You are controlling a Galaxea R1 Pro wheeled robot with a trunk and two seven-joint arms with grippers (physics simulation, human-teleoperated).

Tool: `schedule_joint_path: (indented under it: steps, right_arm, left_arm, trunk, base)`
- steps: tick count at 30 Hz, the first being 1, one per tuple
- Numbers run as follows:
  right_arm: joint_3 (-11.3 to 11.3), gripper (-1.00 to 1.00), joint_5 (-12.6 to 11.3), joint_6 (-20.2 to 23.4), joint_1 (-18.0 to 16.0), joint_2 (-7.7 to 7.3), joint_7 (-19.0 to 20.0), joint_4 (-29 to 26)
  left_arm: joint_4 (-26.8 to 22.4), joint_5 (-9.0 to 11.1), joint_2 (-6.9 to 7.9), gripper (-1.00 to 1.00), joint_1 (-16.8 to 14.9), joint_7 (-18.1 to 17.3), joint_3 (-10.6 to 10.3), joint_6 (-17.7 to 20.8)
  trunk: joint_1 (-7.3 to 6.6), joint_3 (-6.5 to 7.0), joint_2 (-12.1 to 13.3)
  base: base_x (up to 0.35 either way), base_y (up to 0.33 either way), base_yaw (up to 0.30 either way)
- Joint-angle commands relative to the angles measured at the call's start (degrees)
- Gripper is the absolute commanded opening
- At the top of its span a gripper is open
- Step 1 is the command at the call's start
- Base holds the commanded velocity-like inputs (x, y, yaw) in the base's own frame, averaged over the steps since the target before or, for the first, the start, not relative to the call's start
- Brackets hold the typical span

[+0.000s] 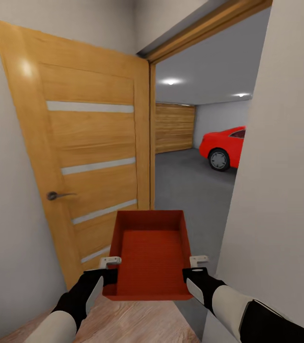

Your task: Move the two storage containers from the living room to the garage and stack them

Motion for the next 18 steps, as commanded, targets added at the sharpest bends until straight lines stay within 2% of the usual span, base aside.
schedule_joint_path:
  steps: [1, 9, 18]
  right_arm:
    - [-0.37, -1.0, 0.37, 0.35, -0.04, -0.39, -1.32, -0.01]
    - [-0.37, -1.0, 0.37, 0.35, -0.04, -0.39, -1.32, -0.01]
    - [-0.39, -1.0, 0.37, 0.38, -0.04, -0.37, -1.32, -0.01]
  left_arm:
    - [-0.02, -0.91, 0.03, -1.0, 0.02, 0.54, -0.02, 0.4]
    - [-0.01, -0.91, 0.03, -1.0, 0.02, 0.54, -0.02, 0.39]
    - [-0.37, -0.91, 0.03, -1.0, 0.02, 0.54, -0.02, 0.38]
  trunk:
    - [0.04, -0.02, -0.05]
    - [0.04, -0.02, -0.05]
    - [0.04, -0.02, -0.05]
  base:
    - [0.187, 0.184, -0.02]
    - [0.199, 0.192, -0.004]
    - [0.026, 0.018, -0.032]
